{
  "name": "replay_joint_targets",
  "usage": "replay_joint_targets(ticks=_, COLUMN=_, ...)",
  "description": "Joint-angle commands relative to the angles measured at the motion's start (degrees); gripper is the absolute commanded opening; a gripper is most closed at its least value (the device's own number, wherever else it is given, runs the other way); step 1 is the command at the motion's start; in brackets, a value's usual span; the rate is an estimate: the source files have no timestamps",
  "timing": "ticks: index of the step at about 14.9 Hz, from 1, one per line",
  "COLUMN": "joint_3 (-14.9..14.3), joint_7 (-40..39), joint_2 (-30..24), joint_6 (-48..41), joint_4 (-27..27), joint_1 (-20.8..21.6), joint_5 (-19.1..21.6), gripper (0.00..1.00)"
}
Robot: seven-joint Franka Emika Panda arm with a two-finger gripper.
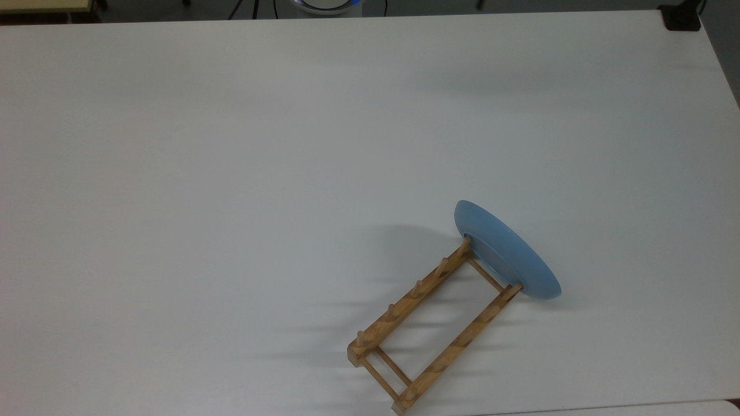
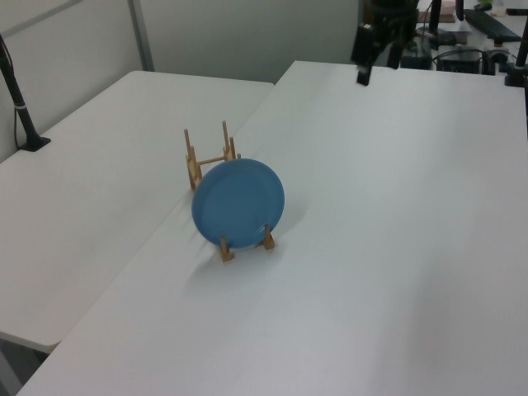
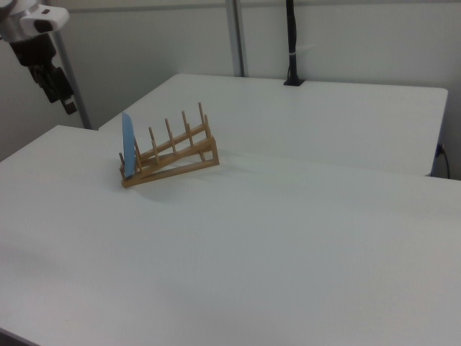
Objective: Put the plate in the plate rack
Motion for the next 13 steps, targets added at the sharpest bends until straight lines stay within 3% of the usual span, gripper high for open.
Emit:
replay_joint_targets(ticks=1, joint_3=-5.29, joint_7=-7.79, joint_2=-5.93, joint_6=-2.84, joint_4=-6.43, joint_1=-0.06, joint_5=3.74, gripper=1.00)
replay_joint_targets(ticks=3, joint_3=-6.35, joint_7=-13.22, joint_2=-6.37, joint_6=-2.42, joint_4=-7.41, joint_1=-2.07, joint_5=4.18, gripper=1.00)
replay_joint_targets(ticks=7, joint_3=-7.23, joint_7=-34.82, joint_2=-6.29, joint_6=-1.27, joint_4=-7.23, joint_1=-8.83, joint_5=7.17, gripper=1.00)
replay_joint_targets(ticks=9, joint_3=-10.64, joint_7=-45.45, joint_2=-6.20, joint_6=-1.36, joint_4=-6.80, joint_1=-10.17, joint_5=8.66, gripper=1.00)
replay_joint_targets(ticks=11, joint_3=-12.85, joint_7=-50.32, joint_2=-5.85, joint_6=-1.09, joint_4=-6.71, joint_1=-10.69, joint_5=8.67, gripper=1.00)
replay_joint_targets(ticks=13, joint_3=-13.38, joint_7=-50.00, joint_2=-5.67, joint_6=-1.01, joint_4=-6.27, joint_1=-10.79, joint_5=8.67, gripper=1.00)
